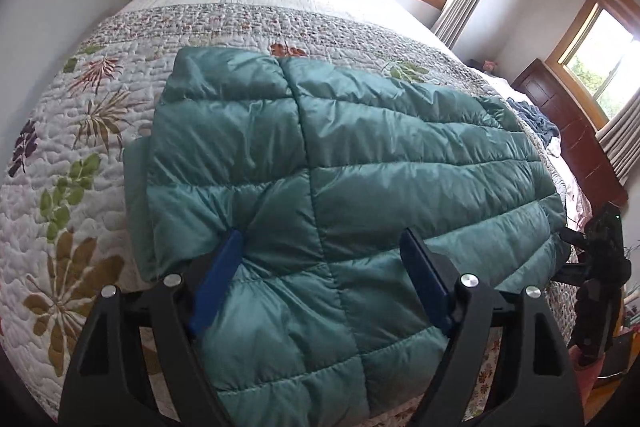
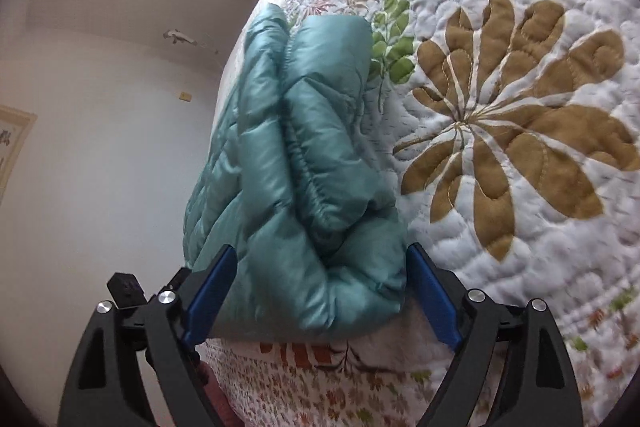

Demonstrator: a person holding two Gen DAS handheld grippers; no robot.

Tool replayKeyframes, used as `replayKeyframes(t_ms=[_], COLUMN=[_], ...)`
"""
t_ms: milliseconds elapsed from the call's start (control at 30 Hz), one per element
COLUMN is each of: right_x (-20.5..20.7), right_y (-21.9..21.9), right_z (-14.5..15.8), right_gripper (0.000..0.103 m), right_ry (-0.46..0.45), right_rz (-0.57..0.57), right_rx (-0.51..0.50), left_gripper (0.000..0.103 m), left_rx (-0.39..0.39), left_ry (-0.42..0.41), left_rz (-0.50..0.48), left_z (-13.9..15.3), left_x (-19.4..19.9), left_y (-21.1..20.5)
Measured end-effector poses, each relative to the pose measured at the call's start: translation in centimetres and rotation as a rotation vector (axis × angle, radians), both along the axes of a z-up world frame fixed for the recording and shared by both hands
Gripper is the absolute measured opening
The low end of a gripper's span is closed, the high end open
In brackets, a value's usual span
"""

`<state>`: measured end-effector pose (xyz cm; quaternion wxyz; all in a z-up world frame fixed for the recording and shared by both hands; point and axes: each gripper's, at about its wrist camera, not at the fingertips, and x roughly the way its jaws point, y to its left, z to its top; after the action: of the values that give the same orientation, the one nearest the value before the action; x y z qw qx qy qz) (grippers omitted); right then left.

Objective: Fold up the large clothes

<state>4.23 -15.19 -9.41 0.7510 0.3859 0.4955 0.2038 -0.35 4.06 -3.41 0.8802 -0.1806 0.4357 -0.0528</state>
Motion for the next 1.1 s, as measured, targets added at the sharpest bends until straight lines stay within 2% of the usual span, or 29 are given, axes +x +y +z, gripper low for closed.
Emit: replayKeyframes(t_ms=[100, 167, 233, 367, 533, 767, 967, 1100], right_x=[1.2, 1.9, 2.3, 2.5, 2.3, 2.2, 0.8, 0.3], right_y=[0.5, 1.1, 1.6, 2.9, 5.4, 11.7, 18.0, 23.3], right_z=[-0.1, 0.0, -0.3, 1.6, 6.8, 13.5, 16.6, 17.0], right_gripper=[0.081, 0.060, 0.045, 0.030, 0.028, 0.028, 0.028, 0.028], right_ry=[-0.020, -0.021, -0.020, -0.061, -0.170, -0.300, -0.407, -0.445], right_rz=[-0.023, -0.025, -0.012, 0.008, 0.076, 0.205, 0.377, 0.502], right_rx=[-0.012, -0.025, 0.007, -0.026, -0.156, -0.308, -0.453, -0.529], left_gripper=[0.080, 0.080, 0.080, 0.081, 0.081, 0.081, 0.081, 0.080], left_rx=[0.024, 0.030, 0.038, 0.037, 0.019, -0.002, -0.028, -0.106], left_ry=[0.005, 0.004, 0.003, 0.006, 0.011, 0.014, 0.014, -0.010], left_rz=[-0.014, -0.016, -0.017, -0.022, -0.015, -0.013, -0.014, -0.014], left_z=[-0.5, -0.7, -1.0, -1.1, -1.1, -1.1, -1.1, 0.0], left_x=[0.1, 0.2, 0.2, 0.2, 0.1, 0.1, 0.3, -0.2], left_y=[-0.4, -0.6, -0.7, -0.9, -1.0, -0.7, -0.1, 1.6])
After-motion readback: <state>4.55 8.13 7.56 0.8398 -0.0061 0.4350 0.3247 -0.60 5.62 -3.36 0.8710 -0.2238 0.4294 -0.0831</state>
